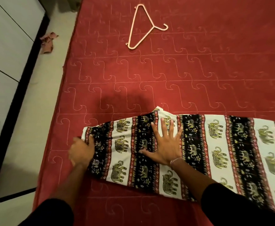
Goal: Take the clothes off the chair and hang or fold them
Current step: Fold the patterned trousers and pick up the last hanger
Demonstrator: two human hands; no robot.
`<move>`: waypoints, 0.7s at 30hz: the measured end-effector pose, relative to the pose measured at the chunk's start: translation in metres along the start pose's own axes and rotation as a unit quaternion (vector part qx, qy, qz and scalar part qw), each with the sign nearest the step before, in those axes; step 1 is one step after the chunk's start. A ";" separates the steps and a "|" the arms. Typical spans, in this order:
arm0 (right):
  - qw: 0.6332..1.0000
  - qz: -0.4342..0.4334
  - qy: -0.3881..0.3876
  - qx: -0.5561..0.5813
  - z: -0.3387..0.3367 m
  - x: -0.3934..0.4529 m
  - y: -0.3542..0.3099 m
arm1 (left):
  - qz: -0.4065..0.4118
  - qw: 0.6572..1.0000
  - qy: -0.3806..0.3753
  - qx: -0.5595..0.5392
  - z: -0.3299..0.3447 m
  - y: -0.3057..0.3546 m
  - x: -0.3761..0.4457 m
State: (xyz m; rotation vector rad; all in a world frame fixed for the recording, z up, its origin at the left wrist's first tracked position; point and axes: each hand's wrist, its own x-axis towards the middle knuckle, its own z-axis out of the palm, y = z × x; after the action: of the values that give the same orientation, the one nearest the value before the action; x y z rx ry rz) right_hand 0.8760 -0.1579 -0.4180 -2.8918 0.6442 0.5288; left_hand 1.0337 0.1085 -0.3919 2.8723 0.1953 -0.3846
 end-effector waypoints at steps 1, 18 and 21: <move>1.000 -0.002 -0.003 0.001 0.000 0.000 0.000 | -0.001 0.999 0.015 -0.031 -0.002 0.002 0.001; 0.589 0.105 -0.034 0.801 -0.050 -0.077 0.050 | 0.293 0.909 -0.196 -0.221 0.022 0.201 -0.194; 0.616 0.157 0.002 0.772 -0.043 -0.090 0.113 | 0.287 0.892 -0.221 -0.270 0.041 0.226 -0.231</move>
State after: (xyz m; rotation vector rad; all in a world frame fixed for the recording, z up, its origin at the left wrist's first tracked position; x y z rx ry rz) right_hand 0.7647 -0.2335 -0.3510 -1.1050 0.9122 -0.1065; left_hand 0.8397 -0.1427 -0.3186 2.0872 -0.5320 -0.7077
